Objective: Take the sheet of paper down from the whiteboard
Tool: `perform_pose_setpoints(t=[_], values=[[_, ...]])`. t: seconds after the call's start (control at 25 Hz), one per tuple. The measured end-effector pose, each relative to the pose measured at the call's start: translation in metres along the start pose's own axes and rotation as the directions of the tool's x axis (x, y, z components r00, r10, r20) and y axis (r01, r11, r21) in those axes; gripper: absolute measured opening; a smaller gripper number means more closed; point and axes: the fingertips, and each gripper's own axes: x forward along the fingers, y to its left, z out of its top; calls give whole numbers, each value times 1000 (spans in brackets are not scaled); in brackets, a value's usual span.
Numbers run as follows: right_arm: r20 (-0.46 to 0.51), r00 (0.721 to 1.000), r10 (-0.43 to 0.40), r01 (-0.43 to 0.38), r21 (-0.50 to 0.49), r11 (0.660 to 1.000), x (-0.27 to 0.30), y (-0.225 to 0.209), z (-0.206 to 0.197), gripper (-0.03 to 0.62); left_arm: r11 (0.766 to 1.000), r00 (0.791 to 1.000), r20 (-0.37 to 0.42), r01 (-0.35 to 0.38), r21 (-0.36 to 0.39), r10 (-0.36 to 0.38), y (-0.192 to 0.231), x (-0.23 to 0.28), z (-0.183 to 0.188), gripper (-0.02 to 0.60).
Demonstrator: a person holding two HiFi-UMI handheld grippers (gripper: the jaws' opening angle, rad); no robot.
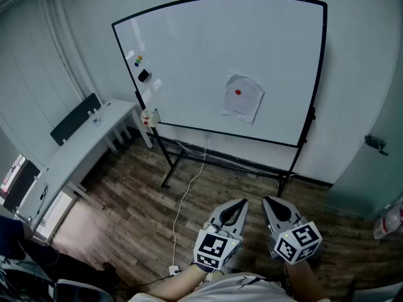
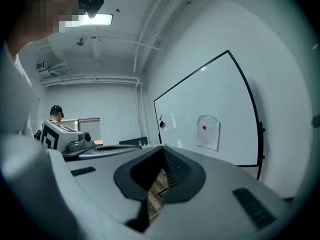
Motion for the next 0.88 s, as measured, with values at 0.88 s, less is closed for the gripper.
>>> perform_pose_setpoints(t=[0.88], values=[[49,998,50,-51,7,999,-28,-29,15,14,998,998,-18,-54,25,54,-19,20,-2,14]])
